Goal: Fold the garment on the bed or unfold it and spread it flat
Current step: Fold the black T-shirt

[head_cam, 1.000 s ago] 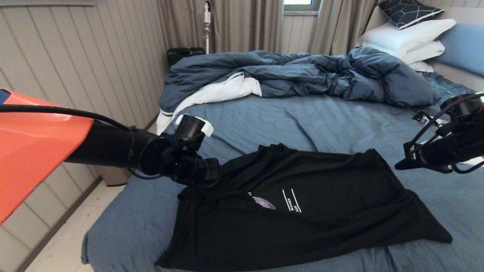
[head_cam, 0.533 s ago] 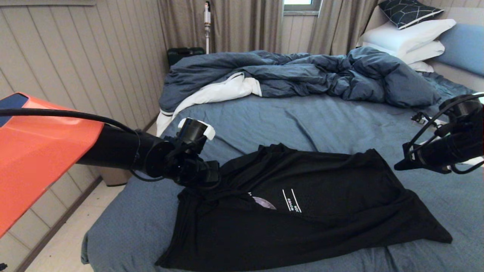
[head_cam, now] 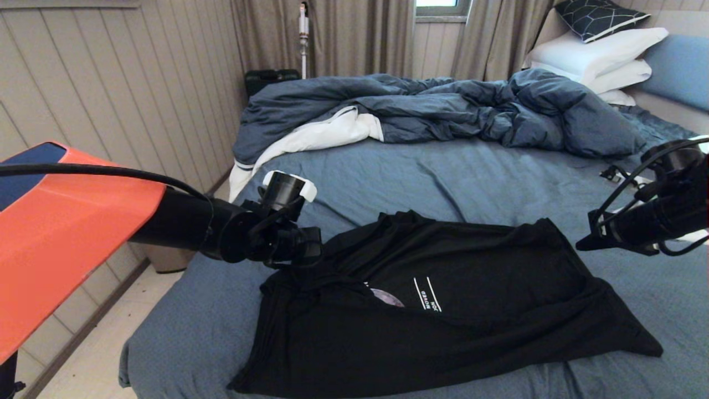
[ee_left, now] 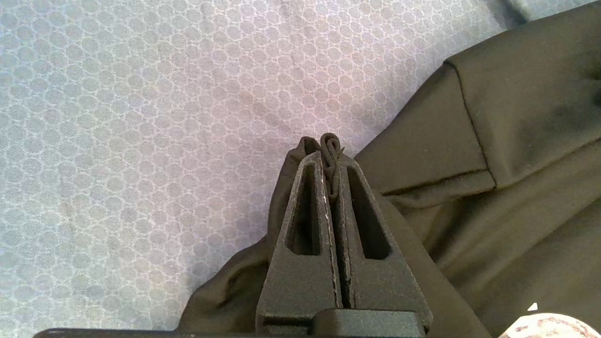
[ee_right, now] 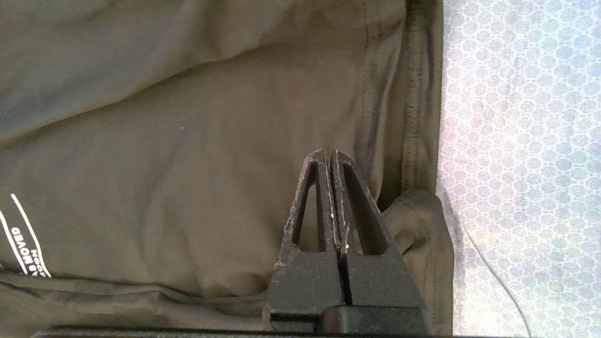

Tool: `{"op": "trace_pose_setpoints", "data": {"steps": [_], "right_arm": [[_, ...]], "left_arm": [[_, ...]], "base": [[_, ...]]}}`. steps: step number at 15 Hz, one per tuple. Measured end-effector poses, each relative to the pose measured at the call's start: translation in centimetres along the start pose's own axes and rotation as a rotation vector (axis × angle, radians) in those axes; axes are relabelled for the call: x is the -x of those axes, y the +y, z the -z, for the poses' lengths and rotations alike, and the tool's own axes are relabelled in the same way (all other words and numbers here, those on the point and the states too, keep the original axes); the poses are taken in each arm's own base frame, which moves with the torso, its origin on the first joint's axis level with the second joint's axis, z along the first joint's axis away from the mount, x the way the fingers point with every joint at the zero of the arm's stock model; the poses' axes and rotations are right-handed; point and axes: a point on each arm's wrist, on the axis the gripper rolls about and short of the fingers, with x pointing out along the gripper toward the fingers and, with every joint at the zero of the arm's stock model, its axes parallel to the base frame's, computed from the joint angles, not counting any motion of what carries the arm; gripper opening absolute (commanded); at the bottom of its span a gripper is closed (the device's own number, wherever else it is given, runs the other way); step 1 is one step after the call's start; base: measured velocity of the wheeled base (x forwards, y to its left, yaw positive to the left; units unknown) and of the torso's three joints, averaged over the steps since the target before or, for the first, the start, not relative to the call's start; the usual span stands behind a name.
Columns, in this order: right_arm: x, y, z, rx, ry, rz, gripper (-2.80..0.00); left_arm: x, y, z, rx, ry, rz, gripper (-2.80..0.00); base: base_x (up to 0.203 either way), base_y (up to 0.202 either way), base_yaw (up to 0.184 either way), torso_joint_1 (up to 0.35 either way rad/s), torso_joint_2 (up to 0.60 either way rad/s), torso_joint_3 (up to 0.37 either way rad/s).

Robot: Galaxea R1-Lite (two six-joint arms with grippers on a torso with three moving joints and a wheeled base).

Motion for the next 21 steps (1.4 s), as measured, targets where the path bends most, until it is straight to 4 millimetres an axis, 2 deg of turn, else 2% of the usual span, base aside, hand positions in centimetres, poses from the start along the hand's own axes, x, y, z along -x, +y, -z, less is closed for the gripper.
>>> {"op": "trace_pose_setpoints", "data": {"steps": [3, 7, 14, 18, 21], "right_arm": [[0.0, 0.0, 0.0, 0.000, 0.002, -0.001, -2.80], [-0.1, 0.1, 0.1, 0.001, 0.004, -0.002, -2.80], [-0.2, 0.1, 0.1, 0.003, 0.006, -0.003, -2.80], [-0.5, 0.1, 0.1, 0.002, 0.014, 0.026, -2.80], [-0.8, 0.0, 0.1, 0.004, 0.019, 0.045, -2.80]], "left_arm": [[0.4, 0.5, -0.6, 0.014, -0.017, -0.004, -2.80], [2.9, 1.4, -2.7, 0.057, -0.092, 0.002, -2.80], [5.3, 1.5, -3.8, 0.088, -0.142, 0.023, -2.80], [5.9, 1.0, -3.1, 0.077, -0.121, 0.031, -2.80], [7.0, 0.4, -1.0, 0.052, -0.057, 0.038, -2.80]], "base": [[0.000, 0.000, 0.000, 0.000, 0.00, 0.000], [0.000, 0.000, 0.000, 0.000, 0.00, 0.000], [0.000, 0.000, 0.000, 0.000, 0.00, 0.000], [0.000, 0.000, 0.000, 0.000, 0.00, 0.000], [0.000, 0.000, 0.000, 0.000, 0.00, 0.000]]}}
